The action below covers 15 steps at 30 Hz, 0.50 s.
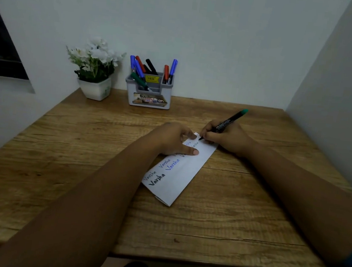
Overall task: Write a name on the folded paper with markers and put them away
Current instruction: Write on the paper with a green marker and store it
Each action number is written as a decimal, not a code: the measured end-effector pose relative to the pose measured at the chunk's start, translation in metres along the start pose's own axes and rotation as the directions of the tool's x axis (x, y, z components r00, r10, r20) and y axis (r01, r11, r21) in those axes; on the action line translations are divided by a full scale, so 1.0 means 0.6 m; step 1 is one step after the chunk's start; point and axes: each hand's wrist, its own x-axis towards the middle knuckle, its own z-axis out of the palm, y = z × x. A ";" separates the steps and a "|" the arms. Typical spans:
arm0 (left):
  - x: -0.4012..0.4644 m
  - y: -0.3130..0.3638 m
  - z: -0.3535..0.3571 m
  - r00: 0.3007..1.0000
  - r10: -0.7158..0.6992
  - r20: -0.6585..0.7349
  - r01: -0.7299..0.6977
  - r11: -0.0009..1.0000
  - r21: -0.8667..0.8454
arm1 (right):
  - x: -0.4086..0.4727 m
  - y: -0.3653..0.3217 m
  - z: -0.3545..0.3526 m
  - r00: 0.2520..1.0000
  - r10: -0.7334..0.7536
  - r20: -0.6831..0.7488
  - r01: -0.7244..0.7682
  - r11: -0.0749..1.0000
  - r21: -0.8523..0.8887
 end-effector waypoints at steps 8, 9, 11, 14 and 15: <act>-0.003 0.004 0.000 1.000 -0.008 -0.002 0.008 1.000 0.000 | -0.003 -0.001 -0.002 0.999 0.007 -0.038 -0.008 1.000 -0.021; -0.003 0.005 -0.001 1.000 -0.010 -0.003 0.010 1.000 -0.003 | -0.003 -0.001 -0.002 0.999 0.005 -0.032 -0.006 1.000 -0.027; -0.003 0.006 0.000 1.000 -0.013 -0.005 0.013 1.000 -0.008 | -0.002 -0.001 -0.002 0.999 0.007 -0.031 -0.008 1.000 -0.029; -0.004 0.005 0.000 1.000 -0.015 -0.010 0.014 1.000 -0.014 | -0.003 -0.001 -0.003 0.999 0.008 -0.037 -0.009 0.999 -0.043; -0.004 0.004 0.000 1.000 -0.016 -0.011 0.016 1.000 -0.017 | -0.003 -0.001 -0.003 0.999 0.007 -0.035 -0.009 0.999 -0.044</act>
